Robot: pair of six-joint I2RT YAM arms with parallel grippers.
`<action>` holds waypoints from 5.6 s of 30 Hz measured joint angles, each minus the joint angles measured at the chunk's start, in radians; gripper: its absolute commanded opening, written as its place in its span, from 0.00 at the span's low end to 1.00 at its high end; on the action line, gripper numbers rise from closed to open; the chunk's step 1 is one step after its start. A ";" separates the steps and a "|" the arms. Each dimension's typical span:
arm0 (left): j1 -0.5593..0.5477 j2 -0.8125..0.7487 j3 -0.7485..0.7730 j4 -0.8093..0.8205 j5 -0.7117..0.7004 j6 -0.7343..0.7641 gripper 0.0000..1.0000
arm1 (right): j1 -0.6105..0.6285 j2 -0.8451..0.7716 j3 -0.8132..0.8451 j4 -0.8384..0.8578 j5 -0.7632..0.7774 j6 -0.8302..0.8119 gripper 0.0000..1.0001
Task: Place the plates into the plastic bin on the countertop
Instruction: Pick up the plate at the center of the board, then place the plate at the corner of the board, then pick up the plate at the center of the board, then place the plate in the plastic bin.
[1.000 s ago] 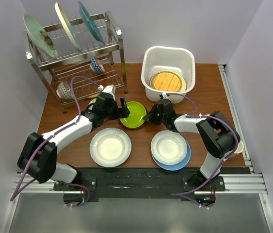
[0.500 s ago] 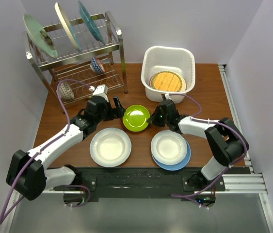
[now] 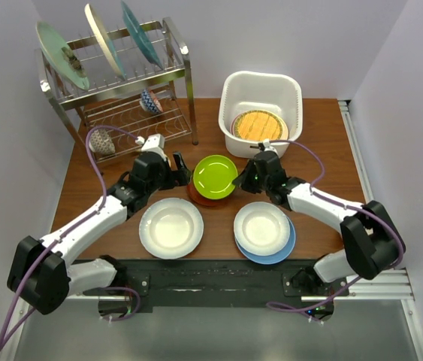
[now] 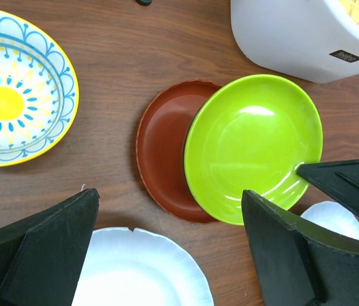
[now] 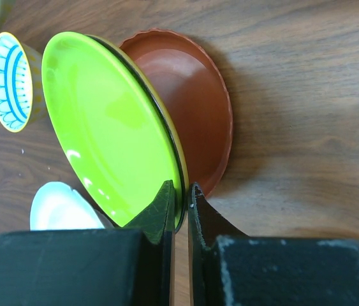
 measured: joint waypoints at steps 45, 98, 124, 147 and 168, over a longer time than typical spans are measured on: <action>0.000 -0.024 -0.038 -0.007 -0.010 -0.015 0.99 | 0.024 0.197 0.034 0.045 -0.425 0.043 0.00; 0.001 0.004 -0.071 0.002 -0.007 -0.024 0.99 | 0.098 0.142 0.200 -0.196 -0.257 -0.128 0.60; 0.005 0.018 -0.071 -0.001 0.024 -0.011 1.00 | -0.023 0.286 0.150 -0.129 -0.154 -0.120 0.43; 0.006 0.034 -0.070 -0.045 0.046 0.042 1.00 | -0.023 0.294 0.133 -0.079 -0.103 -0.108 0.00; 0.006 0.006 -0.071 -0.066 0.000 0.039 1.00 | -0.023 0.056 0.229 -0.251 -0.007 -0.161 0.00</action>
